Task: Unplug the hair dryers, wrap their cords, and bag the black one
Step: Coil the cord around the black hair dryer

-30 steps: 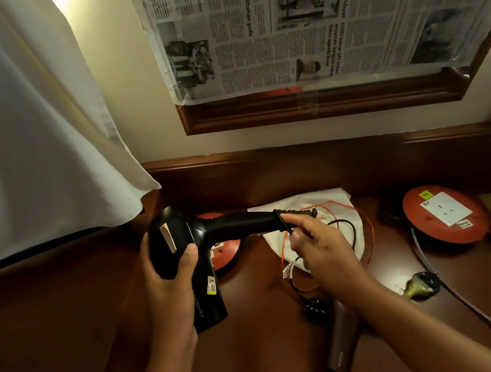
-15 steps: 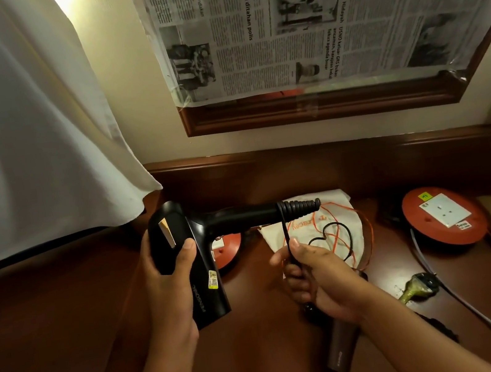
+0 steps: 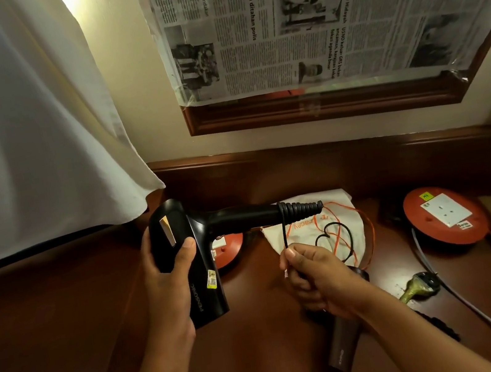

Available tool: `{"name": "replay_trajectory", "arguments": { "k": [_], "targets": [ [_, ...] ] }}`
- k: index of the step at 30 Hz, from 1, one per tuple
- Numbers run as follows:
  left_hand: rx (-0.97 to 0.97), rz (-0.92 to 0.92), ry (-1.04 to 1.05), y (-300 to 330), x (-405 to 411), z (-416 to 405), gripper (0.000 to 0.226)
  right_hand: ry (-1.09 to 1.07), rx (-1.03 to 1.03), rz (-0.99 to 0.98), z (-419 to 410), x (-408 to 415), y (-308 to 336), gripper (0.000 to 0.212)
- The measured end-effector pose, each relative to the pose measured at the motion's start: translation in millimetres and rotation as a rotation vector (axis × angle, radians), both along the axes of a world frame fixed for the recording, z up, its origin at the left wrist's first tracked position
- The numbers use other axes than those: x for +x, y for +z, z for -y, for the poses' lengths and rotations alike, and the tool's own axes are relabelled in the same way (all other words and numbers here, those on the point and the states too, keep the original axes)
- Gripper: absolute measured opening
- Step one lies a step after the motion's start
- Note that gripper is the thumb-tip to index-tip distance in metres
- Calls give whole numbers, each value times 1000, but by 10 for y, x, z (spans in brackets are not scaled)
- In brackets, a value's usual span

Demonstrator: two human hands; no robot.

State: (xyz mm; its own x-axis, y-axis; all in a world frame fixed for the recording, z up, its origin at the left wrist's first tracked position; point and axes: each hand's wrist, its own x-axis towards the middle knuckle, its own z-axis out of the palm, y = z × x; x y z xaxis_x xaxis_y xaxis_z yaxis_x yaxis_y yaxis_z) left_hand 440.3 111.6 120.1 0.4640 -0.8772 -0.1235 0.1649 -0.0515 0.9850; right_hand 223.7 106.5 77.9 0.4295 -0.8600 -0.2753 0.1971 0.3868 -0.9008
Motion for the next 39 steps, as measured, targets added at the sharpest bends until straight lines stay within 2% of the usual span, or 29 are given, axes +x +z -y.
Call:
{"name": "replay_trajectory", "arguments": {
  "k": [4, 8, 14, 18, 20, 25, 29, 33, 36, 39],
  "targets": [
    [1, 7, -5, -6, 13, -5, 65, 36, 134, 106, 2, -1, -10, 34],
    [14, -2, -12, -20, 48, -9, 64, 44, 124, 272, -23, 24, -66, 24],
    [18, -15, -25, -43, 80, -32, 63, -1, 20, -2, -6, 102, -87, 26],
    [38, -51, -28, -60, 121, -50, 62, 61, 57, -173, 4, 116, -115, 45],
    [34, -50, -36, -52, 130, -54, 61, 37, 75, -128, -2, 127, -152, 47],
    [35, -48, -48, -37, 151, -67, 58, -64, 150, 157, 50, 181, -229, 36],
    [34, -42, -81, -32, 182, -85, 60, -94, 87, 165, 190, 97, -258, 23],
    [29, -23, -131, -7, 190, -89, 78, -80, -9, -5, 349, 2, -219, 27],
    [15, -10, -167, -7, 214, -72, 77, -56, -36, -230, 470, -59, -139, 29],
    [8, 10, -196, 2, 246, -52, 76, -35, -89, -488, 549, -124, -6, 22]
  ]
}}
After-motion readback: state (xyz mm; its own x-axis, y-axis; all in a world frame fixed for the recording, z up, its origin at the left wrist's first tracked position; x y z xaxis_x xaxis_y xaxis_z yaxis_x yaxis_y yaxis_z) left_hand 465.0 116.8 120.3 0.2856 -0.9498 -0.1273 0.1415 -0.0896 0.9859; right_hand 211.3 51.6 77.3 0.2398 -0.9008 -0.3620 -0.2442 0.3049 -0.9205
